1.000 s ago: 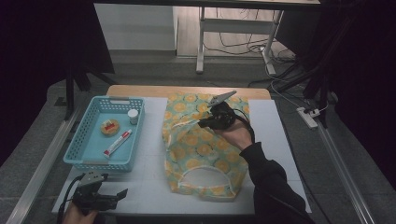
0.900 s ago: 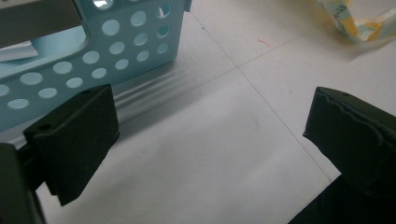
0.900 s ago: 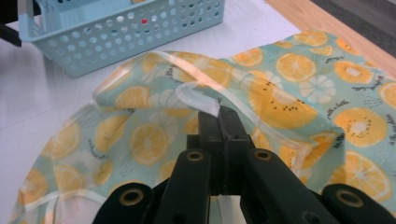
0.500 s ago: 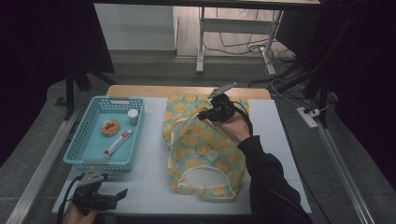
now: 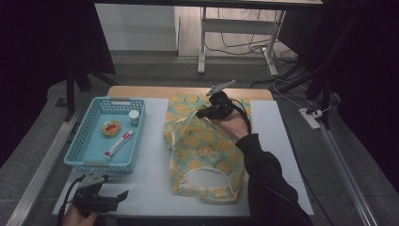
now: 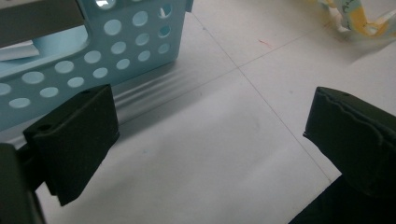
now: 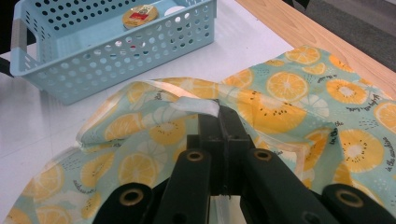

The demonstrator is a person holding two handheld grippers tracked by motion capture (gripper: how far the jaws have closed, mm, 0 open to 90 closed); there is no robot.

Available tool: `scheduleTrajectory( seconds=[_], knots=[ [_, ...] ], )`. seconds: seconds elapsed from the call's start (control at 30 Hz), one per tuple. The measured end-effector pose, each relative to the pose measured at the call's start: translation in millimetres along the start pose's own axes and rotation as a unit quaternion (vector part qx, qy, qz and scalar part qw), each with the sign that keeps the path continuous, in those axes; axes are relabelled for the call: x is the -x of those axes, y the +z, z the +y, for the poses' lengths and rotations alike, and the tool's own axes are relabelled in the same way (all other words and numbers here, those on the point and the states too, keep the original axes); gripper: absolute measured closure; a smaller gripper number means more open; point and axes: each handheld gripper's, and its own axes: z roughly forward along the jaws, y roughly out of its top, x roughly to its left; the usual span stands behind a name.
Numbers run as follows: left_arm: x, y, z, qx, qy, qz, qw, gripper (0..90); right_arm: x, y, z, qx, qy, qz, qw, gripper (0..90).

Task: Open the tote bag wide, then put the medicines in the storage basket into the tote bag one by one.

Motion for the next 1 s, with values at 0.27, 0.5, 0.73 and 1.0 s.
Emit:
scheduleTrajectory(
  seconds=[0.27, 0.5, 0.73, 1.0],
  knots=[
    [-0.4, -0.2, 0.1, -0.002, -0.005, 0.007, 1.0, 1.7, -1.5, 0.4, -0.4, 0.001, -0.001, 0.003, 1.0, 90.0],
    [-2.6, -1.9, -0.5, 0.007, -0.017, 0.004, 0.9998, 1.8, -2.7, -0.4, -0.4, -0.001, -0.008, 0.005, 1.0, 90.0],
    [-6.0, -2.4, -0.4, 0.009, -0.024, -0.015, 0.9996, 1.9, -4.6, -0.5, -1.2, 0.003, -0.008, 0.007, 0.9999, 90.0],
    [-12.9, -4.6, -1.4, 0.016, -0.026, -0.03, 0.9991, 1.9, -5.1, 0.8, -2.8, 0.005, -0.003, 0.007, 1.0, 90.0]
  ],
)
